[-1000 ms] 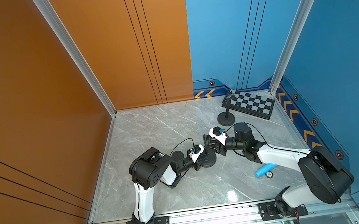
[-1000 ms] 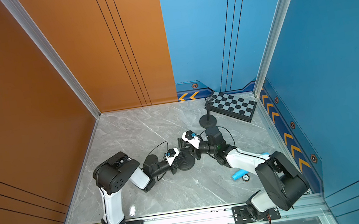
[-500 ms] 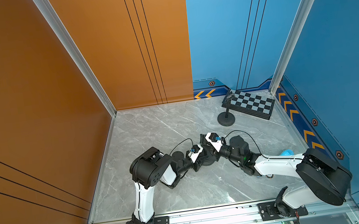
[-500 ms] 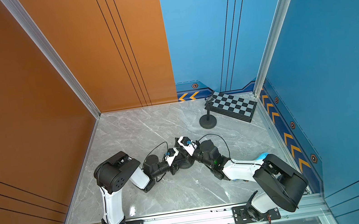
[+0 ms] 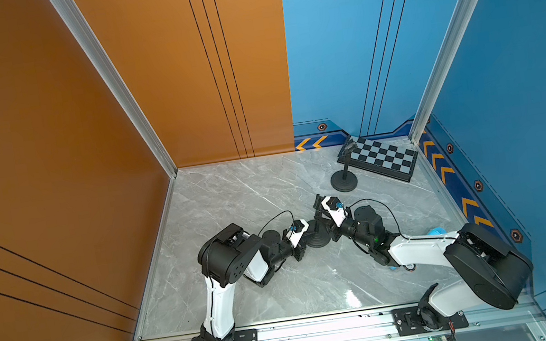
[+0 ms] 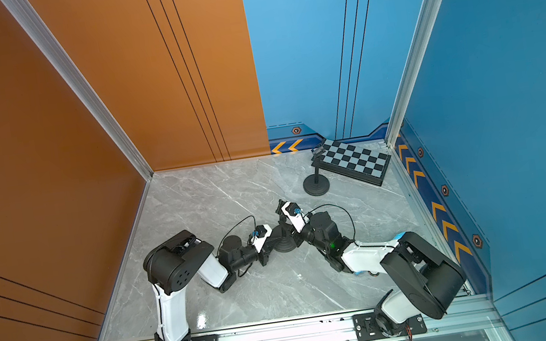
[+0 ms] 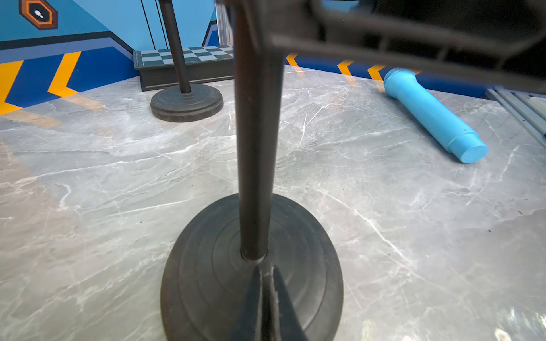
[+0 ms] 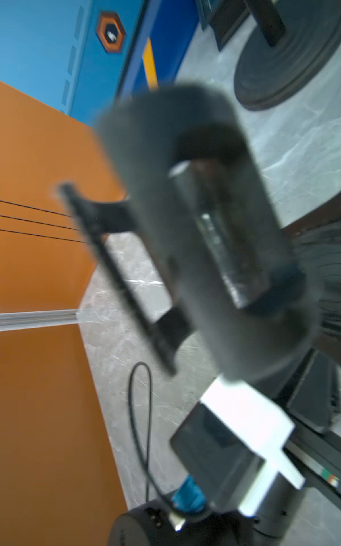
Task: Assemble a microphone stand
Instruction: Screw the microphone stand pole into the microphone stand base.
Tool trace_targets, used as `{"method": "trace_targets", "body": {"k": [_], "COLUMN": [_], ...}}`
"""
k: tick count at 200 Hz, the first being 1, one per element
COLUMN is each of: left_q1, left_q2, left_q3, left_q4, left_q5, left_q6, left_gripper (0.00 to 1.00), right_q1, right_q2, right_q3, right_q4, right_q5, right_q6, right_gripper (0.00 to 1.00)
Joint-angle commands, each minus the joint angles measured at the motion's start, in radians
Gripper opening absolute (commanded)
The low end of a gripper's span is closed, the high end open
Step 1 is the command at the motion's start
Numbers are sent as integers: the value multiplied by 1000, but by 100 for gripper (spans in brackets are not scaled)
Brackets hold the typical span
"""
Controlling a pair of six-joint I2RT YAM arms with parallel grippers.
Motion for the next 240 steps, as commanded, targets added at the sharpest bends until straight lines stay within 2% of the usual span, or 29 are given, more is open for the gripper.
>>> {"method": "trace_targets", "body": {"k": [1,8,26,36,51,66,79,108,126,150,168,180,192,204,218,226,230,240], "left_q1": [4,5,4,4,4,3,2,1,6,12,11,14,39,103,186,230,251,288], "left_q2": [21,20,3,-15,-52,-91,-117,-128,-109,-121,-203,-270,-341,-432,-554,-619,-648,-707], "left_q3": [-2,-3,-12,-19,-33,-46,-51,-24,13,2,-54,-91,-126,-147,-136,-129,-131,-135], "left_q4": [11,11,12,11,11,11,11,11,5,8,8,7,-4,-81,-294,-404,-447,-528], "left_q5": [30,31,48,48,33,10,-20,-67,-135,-129,-252,-399,-511,-534,-535,-529,-528,-533], "left_q6": [5,7,17,20,26,32,36,29,-38,-41,-72,-141,-272,-438,-600,-662,-684,-718], "left_gripper": [9,9,12,20,25,48,63,80,82,80,79,83,85,85,85,85,90,94], "right_q1": [-62,-73,-85,-86,-83,-77,-73,-73,-72,-72,-70,-61,-52,-44,-26,-17,-12,-3], "right_q2": [-23,-16,10,29,45,47,44,33,22,-7,-30,-24,16,78,159,208,232,296], "right_q3": [84,109,150,165,168,154,141,106,85,73,129,207,307,421,554,631,668,761], "right_q4": [-235,-261,-281,-275,-250,-219,-211,-173,-158,-189,-338,-479,-617,-735,-849,-913,-939,-1010], "right_q5": [-265,-282,-284,-283,-290,-284,-268,-266,-268,-236,-217,-218,-196,-154,-47,0,11,32], "right_q6": [-62,-70,-78,-67,-46,-32,-30,-16,-9,-15,-69,-126,-143,-117,-46,-3,11,54], "right_gripper": [36,35,22,21,21,22,18,16,16,21,27,34,39,41,44,45,46,46]}}
